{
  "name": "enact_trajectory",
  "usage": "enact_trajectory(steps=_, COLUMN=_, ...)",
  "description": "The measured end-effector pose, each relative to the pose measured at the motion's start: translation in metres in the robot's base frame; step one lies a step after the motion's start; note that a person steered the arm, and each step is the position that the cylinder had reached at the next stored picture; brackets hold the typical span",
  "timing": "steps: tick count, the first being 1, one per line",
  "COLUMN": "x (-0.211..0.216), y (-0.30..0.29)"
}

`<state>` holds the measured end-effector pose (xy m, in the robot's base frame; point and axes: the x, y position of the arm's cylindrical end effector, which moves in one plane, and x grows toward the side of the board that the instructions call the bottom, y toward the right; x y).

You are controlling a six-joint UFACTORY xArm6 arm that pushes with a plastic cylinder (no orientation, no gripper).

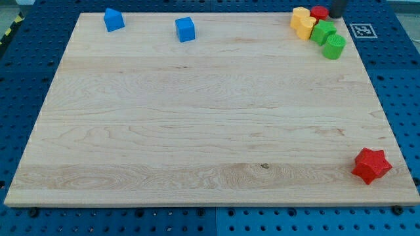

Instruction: Move the red circle diagonally bottom left to the green blocks

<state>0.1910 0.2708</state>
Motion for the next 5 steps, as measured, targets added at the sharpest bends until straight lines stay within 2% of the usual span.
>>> enact_trajectory(steps=1, x=0.001, y=0.0)
enact_trajectory(steps=3, x=0.003, y=-0.049)
enact_trajectory(steps=5, x=0.024, y=-0.054)
